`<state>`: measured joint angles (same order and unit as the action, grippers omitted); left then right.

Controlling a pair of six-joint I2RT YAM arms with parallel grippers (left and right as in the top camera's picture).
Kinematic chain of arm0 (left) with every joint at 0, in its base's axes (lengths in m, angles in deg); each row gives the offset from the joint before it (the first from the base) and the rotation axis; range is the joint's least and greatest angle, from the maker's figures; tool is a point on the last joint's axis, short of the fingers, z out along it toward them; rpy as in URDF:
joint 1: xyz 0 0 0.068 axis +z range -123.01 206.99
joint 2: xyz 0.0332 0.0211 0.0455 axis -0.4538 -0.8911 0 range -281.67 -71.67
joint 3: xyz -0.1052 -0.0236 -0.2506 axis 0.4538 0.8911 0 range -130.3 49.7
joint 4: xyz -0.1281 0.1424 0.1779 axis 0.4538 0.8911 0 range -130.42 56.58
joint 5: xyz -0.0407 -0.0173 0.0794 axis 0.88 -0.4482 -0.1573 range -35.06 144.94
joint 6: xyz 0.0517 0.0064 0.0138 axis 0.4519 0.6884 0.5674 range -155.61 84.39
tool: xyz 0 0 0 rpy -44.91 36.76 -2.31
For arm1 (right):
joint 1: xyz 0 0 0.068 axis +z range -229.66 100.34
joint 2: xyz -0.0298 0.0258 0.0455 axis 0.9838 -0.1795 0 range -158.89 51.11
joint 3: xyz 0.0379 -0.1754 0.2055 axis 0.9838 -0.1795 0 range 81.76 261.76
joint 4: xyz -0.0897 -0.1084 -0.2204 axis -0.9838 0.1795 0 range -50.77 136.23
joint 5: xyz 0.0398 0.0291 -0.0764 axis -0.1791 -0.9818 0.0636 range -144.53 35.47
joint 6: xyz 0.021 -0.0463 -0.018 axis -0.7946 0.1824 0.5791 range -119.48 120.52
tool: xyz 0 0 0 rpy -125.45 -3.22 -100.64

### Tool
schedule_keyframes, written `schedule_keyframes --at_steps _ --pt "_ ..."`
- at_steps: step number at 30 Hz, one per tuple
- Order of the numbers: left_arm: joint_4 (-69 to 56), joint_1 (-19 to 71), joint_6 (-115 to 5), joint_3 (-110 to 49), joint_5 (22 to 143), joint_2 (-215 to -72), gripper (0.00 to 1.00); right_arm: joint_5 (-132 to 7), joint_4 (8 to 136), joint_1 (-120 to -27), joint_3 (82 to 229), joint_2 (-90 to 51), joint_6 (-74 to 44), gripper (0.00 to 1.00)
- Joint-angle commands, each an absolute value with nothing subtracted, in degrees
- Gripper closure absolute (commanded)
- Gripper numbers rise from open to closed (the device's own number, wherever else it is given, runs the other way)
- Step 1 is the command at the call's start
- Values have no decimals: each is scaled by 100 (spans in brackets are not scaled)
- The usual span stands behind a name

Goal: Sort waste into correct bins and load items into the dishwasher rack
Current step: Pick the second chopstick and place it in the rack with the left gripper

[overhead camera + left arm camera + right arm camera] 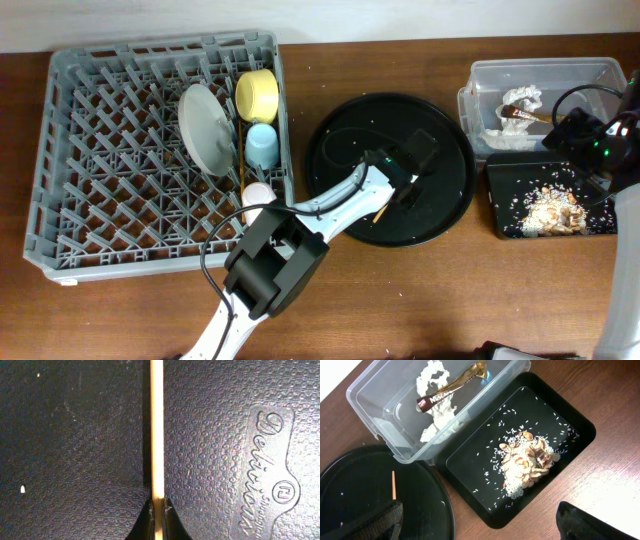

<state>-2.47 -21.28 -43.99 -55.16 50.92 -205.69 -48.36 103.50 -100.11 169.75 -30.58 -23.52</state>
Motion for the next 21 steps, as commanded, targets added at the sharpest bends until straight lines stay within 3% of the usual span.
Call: schedule_keyframes --at_steps 1,6,13,17,20,21 --pt "-103 -2111 -4386 -5741 5108 -20554 99 -4783 10337 -10033 17071 -2992 -2397 2" --pt "1941 -1553 -4389 -7238 5014 -19461 99 -4783 10337 -10033 17071 -2992 -2400 2" --pt "3917 420 -5715 -7282 3842 -18519 99 -4783 10337 -10033 17071 -2992 -2397 2" --pt "3733 1043 -5967 -6290 3882 -18519 99 -4783 10337 -10033 17071 -2992 -2400 2" --pt "2844 1152 -5960 -5214 3903 -18521 98 -4783 10337 -10033 17071 -2992 -2400 2" --pt "2678 1150 -5960 -5017 3903 -18521 92 -4783 10337 -10033 17071 -2992 -2400 2"
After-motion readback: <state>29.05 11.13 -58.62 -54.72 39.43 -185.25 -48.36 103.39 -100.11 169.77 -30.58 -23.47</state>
